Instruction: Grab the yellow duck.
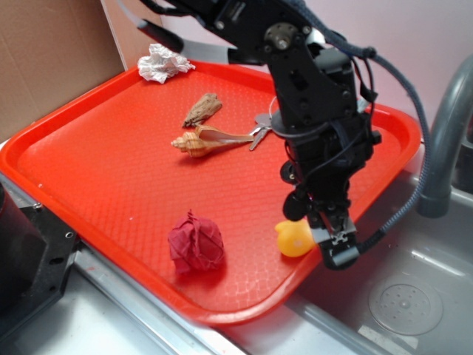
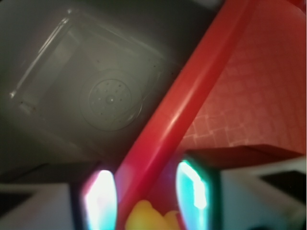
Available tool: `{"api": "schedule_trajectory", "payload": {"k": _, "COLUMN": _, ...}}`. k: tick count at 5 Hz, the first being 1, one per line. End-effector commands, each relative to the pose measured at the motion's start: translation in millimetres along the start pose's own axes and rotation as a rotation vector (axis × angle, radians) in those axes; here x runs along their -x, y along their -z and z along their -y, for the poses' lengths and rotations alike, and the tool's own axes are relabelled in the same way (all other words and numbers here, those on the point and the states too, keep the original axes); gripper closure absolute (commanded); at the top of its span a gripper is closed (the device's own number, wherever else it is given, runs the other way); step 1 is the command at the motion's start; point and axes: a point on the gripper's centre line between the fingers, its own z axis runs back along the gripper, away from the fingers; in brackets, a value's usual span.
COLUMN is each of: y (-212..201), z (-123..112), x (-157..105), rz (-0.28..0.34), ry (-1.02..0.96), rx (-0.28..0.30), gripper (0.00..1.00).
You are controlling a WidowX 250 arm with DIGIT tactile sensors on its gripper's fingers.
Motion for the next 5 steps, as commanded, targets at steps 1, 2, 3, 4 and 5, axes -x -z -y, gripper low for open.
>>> {"api": "schedule_trajectory", "payload": {"k": 1, "y": -31, "z": -11, "x": 56, "rz": 0.003, "ry": -0.049, "rx": -0.02, "gripper": 1.0}}
{"api": "schedule_trajectory", "payload": {"k": 2, "y": -56, "z": -17, "x": 77, "rz": 0.067, "ry": -0.119, "rx": -0.017, "gripper": 1.0}}
{"api": "schedule_trajectory", "payload": {"k": 3, "y": -63, "z": -22, "x": 86, "rz": 0.092, "ry": -0.151, "rx": 0.032, "gripper": 0.26}}
{"api": "schedule_trajectory", "payload": {"k": 4, "y": -60, "z": -20, "x": 94, "rz": 0.055, "ry": -0.213, "rx": 0.049, "gripper": 0.0}}
{"api": "schedule_trajectory", "payload": {"k": 5, "y": -52, "z": -18, "x": 94, "rz": 0.009, "ry": -0.466, "rx": 0.033, "gripper": 0.0}}
